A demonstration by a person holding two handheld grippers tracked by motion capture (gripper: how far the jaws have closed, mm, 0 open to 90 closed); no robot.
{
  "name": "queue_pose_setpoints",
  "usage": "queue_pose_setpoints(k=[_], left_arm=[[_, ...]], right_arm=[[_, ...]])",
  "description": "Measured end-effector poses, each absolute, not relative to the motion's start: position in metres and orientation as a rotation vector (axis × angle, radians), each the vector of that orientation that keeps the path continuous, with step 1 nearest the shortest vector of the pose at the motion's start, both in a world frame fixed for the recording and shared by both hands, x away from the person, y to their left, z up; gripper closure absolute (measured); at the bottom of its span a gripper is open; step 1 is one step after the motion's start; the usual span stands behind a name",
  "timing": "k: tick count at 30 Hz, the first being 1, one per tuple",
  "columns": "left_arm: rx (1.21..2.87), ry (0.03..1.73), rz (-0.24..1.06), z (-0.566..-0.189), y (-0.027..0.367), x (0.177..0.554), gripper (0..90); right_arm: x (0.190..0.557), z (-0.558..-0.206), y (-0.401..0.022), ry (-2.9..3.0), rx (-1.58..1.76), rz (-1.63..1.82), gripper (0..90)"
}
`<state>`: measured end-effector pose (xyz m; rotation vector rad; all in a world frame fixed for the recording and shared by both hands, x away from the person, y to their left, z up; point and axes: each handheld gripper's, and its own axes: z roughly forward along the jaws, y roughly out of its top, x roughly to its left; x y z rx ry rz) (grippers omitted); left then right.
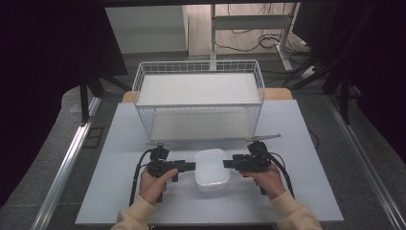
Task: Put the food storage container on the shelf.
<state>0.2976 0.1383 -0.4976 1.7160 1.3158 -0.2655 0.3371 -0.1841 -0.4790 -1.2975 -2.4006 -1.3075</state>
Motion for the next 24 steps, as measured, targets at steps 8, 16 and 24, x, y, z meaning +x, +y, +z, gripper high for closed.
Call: queue_pose_setpoints(k=[8,16,24], left_arm=[[1.724,1.318,-0.303,-0.502,0.130,0.298,43.0],[1.669,1.337,-0.371,-0.510,0.127,0.297,61.4],[1.663,1.303,-0.357,-0.502,0.130,0.291,70.9]], right_arm=[[0.338,-0.488,-0.185,-2.339,-1.300,-1.280,43.2],[0.337,-0.493,-0.183,-2.271,-1.307,-1.252,59.0],[0.331,-0.491,-0.197,-2.140,-1.344,-1.278,71.5]])
